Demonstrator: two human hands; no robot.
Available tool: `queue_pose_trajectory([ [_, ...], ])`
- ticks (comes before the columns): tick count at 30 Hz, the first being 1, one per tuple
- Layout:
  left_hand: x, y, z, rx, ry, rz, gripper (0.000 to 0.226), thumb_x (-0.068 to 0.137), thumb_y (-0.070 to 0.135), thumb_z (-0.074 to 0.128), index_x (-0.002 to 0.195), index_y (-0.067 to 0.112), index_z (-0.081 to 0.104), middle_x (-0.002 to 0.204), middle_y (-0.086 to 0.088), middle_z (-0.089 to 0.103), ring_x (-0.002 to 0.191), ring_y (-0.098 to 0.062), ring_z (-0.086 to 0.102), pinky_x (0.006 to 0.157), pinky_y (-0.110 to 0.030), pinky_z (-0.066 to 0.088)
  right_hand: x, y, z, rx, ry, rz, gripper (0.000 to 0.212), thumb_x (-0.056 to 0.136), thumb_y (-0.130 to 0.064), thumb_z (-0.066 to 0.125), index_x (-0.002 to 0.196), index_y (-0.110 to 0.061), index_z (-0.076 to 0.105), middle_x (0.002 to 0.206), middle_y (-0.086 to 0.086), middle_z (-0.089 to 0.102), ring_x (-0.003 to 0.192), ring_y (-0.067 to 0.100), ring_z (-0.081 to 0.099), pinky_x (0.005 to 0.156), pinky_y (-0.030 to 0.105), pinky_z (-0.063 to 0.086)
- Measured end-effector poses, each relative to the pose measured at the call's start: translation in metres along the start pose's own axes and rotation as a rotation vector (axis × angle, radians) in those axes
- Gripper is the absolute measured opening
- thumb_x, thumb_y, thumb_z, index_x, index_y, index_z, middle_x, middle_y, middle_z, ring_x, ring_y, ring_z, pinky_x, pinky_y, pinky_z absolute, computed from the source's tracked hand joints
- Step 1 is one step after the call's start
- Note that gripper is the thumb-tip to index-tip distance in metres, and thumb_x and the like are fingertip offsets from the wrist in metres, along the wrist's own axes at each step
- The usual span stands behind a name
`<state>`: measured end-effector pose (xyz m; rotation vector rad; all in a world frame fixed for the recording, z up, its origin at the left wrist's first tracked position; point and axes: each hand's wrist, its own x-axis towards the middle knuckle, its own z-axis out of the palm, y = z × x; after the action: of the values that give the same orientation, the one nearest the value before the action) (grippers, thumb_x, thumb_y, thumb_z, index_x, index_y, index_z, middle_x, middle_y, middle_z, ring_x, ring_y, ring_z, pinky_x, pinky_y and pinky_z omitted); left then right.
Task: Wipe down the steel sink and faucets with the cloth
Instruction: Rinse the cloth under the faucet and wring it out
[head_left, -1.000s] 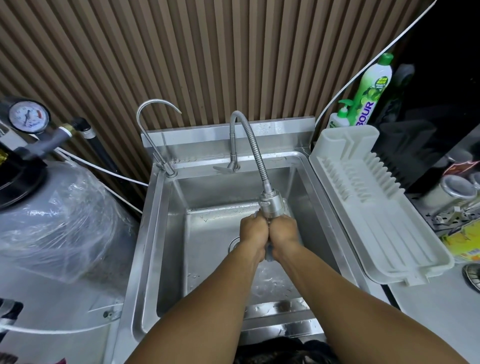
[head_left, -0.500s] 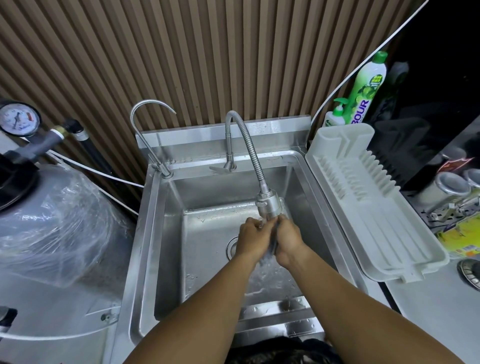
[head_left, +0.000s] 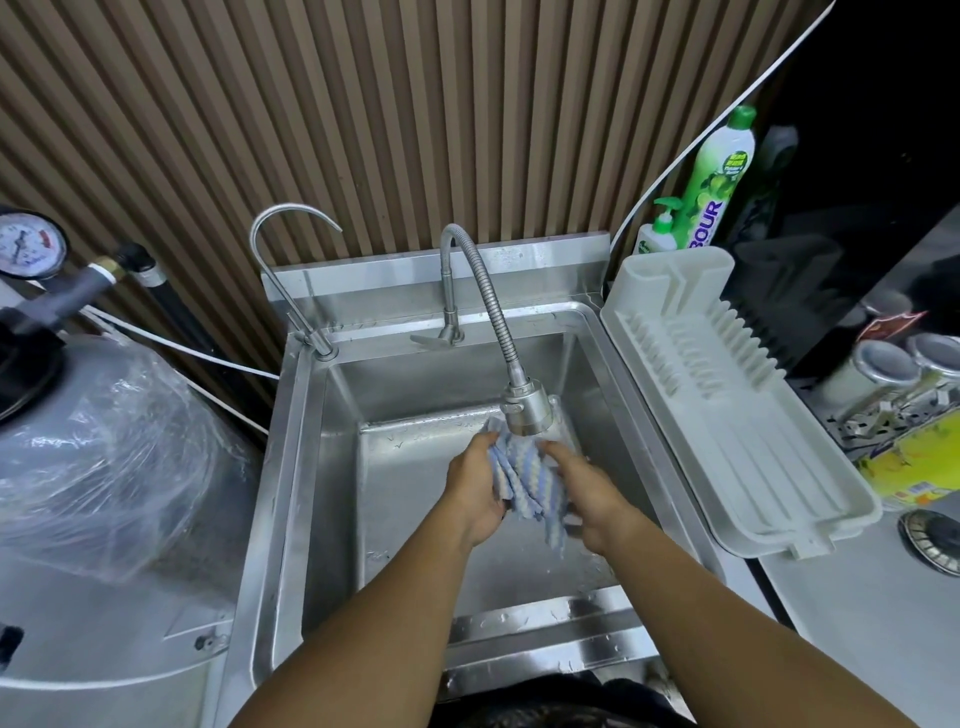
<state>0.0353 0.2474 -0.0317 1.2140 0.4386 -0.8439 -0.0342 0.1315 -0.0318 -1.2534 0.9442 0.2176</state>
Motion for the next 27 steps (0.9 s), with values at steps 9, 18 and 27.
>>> queue_pose_trajectory([
  [9, 0.002, 0.0, -0.001, 0.373, 0.017, 0.263, 0.014, 0.096, 0.015, 0.059, 0.101, 0.013, 0.072, 0.095, -0.007, 0.077, 0.085, -0.019, 0.074, 0.067, -0.026, 0.056, 0.007, -0.007, 0.013, 0.024, 0.067, -0.314, 0.017, 0.105, -0.022, 0.05, 0.109, -0.012, 0.063, 0.1, 0.008, 0.075, 0.088, 0.019, 0.072, 0.081, 0.034, 0.057],
  [18, 0.01, 0.008, -0.004, 0.656, 0.138, 0.386, 0.014, 0.097, 0.026, 0.056, 0.092, 0.015, 0.062, 0.091, -0.004, 0.068, 0.084, -0.022, 0.063, 0.075, -0.032, 0.047, 0.007, -0.031, 0.014, 0.02, 0.098, -0.382, 0.017, 0.098, -0.028, 0.059, 0.092, -0.012, 0.064, 0.087, 0.012, 0.074, 0.073, 0.021, 0.066, 0.07, 0.037, 0.055],
  [27, 0.0, 0.011, -0.002, 0.081, 0.024, 0.142, 0.022, 0.097, 0.011, 0.056, 0.108, -0.006, 0.066, 0.089, -0.019, 0.073, 0.07, -0.029, 0.068, 0.06, -0.03, 0.053, 0.014, -0.005, 0.017, 0.126, -0.022, -0.28, 0.014, 0.099, -0.018, 0.06, 0.106, -0.013, 0.071, 0.094, 0.01, 0.078, 0.086, 0.025, 0.074, 0.082, 0.04, 0.057],
])
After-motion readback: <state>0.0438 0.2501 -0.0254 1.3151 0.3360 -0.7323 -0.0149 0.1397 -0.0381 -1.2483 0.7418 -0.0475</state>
